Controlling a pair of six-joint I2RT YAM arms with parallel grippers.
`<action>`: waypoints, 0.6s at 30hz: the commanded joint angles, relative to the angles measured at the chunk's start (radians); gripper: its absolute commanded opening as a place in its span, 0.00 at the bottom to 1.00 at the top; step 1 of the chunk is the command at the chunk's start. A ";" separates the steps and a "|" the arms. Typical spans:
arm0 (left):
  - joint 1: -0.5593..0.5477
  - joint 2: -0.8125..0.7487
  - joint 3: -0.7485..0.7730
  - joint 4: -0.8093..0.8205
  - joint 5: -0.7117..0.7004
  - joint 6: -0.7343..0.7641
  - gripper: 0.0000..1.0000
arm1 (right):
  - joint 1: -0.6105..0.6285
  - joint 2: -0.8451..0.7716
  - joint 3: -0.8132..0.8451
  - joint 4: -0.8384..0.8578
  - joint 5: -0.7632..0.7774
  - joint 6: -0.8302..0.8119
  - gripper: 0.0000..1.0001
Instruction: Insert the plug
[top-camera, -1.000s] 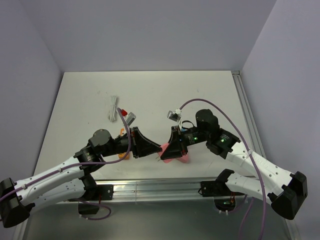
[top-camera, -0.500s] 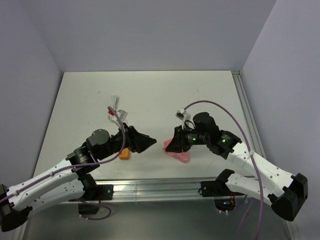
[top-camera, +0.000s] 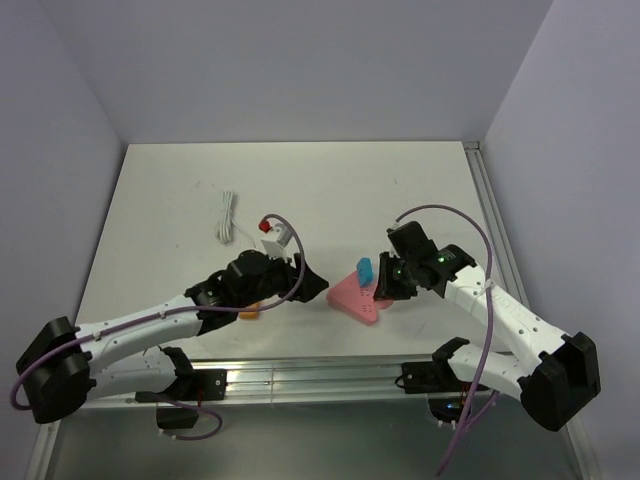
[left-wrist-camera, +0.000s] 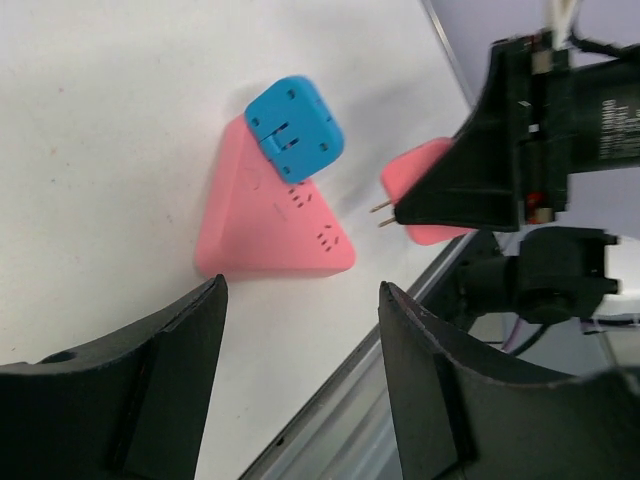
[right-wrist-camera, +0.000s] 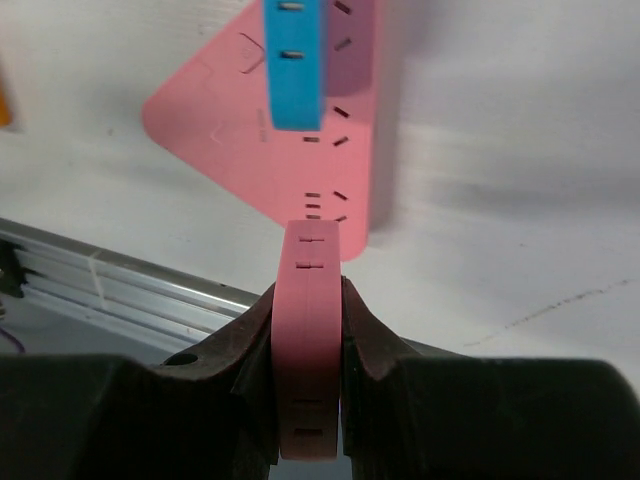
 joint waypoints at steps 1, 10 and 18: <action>0.017 0.069 -0.003 0.133 0.043 0.037 0.66 | -0.011 0.025 0.035 -0.051 0.033 -0.015 0.00; 0.094 0.258 -0.003 0.236 0.159 0.003 0.73 | -0.011 0.139 0.029 0.025 0.002 0.002 0.00; 0.102 0.347 0.005 0.279 0.204 -0.006 0.72 | 0.024 0.186 0.026 0.077 0.019 0.034 0.00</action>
